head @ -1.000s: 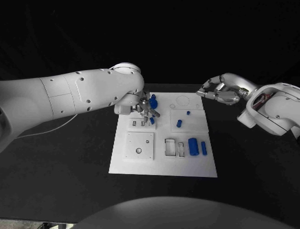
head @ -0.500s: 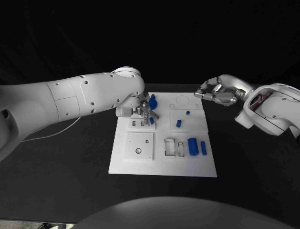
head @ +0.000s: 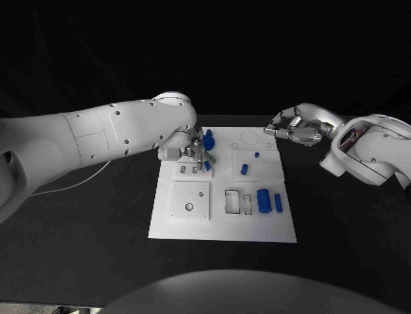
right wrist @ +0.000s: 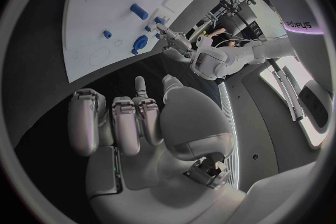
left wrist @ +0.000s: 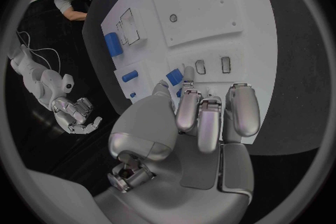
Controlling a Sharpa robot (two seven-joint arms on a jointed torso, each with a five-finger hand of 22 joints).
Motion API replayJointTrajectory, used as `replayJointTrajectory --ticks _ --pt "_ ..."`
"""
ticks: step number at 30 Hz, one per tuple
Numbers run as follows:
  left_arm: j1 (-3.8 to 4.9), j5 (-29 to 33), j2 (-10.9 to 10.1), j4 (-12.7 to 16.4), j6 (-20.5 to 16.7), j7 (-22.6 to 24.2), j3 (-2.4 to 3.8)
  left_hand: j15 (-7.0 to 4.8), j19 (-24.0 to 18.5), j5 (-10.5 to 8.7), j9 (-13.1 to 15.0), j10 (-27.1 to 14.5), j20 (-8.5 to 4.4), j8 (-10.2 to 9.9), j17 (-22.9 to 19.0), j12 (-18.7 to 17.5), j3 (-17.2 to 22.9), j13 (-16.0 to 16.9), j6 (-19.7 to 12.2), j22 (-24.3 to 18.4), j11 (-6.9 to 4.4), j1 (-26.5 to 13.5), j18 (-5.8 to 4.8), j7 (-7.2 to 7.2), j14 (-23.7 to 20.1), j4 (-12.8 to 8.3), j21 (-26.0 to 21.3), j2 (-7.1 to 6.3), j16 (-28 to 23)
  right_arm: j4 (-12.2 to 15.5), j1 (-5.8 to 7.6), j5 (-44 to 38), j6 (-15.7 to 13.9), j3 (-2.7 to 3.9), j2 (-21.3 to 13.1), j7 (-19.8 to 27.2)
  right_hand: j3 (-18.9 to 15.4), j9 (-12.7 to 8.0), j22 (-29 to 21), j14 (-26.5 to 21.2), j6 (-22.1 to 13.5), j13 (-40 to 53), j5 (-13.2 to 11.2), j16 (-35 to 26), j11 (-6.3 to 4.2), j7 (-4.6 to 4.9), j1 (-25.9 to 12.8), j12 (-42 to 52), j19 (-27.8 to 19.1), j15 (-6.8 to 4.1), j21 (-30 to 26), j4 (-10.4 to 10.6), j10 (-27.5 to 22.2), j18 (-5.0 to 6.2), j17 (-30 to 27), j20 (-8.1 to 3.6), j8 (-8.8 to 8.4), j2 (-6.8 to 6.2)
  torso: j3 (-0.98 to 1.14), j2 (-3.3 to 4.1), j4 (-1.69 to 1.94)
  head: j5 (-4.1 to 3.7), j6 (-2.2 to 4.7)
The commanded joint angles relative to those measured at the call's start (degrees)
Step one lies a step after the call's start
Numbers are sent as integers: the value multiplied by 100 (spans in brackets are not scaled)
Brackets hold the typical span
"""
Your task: Assemble the parts on the task board
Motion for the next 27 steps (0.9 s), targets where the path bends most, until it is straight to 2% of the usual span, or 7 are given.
replayJointTrajectory --ticks 1,5,9,19,23,27 --pt "-3 119 18 1 -12 48 4 11 -45 35 12 739 -16 -29 1510 1316 59 1542 3 -3 -99 82 -6 -31 612 -15 -24 -2 14 1 -5 -50 123 -1 8 -37 -9 -10 1135 598 -4 1508 -21 20 28 37 -18 22 -39 2 -32 28 595 22 1509 19 -19 59 1 3 0 4 0" --pt "-4 125 18 -4 -19 50 5 5 -43 52 33 739 -21 -38 1510 1316 118 1542 19 6 -107 165 -6 -41 612 -64 -28 -15 14 2 -5 -50 138 -1 7 -52 -9 -10 1132 598 -3 1508 -21 20 29 36 -20 22 -45 2 -39 27 595 24 1509 19 -19 61 3 3 -2 6 0" --pt "-5 128 18 -16 -42 54 5 -14 -42 -150 72 739 -37 -55 1510 1316 264 1542 37 18 -128 325 -6 -61 612 -164 -36 -44 14 3 -5 -50 152 -1 0 -73 -9 -10 1131 598 -3 1508 -22 20 29 36 -20 22 -48 2 -43 27 595 25 1509 19 -19 62 0 1 -1 2 0" --pt "-8 150 15 -28 -131 85 6 -42 -36 -158 151 739 -64 -45 1510 1316 477 1542 73 36 -160 527 -6 -97 612 -312 -49 -136 14 0 -6 -51 203 -1 -4 -119 -14 -9 1116 598 8 1508 -39 20 35 37 -42 22 -83 7 -82 25 595 36 1509 24 -14 78 3 -3 0 -16 0" --pt "-9 145 13 -33 -114 88 6 -75 -24 -94 249 739 -90 49 1510 1316 624 1542 165 57 -201 686 -7 -154 612 -455 -51 -217 14 -2 -6 -51 200 -1 -4 -103 -38 -10 1114 598 21 1508 -81 20 41 41 -108 22 -90 14 -91 29 595 38 1509 31 -12 107 2 0 -1 -19 0" --pt "-9 139 11 -34 -110 91 6 -125 -1 -117 418 739 -135 199 1510 1316 776 1542 248 87 -259 785 -11 -219 612 -571 -48 -298 14 -9 -6 -50 200 -1 -6 -100 -47 -11 1112 598 25 1508 -91 20 43 42 -137 22 -93 17 -94 31 595 39 1509 34 -11 122 2 -1 -1 -21 0"
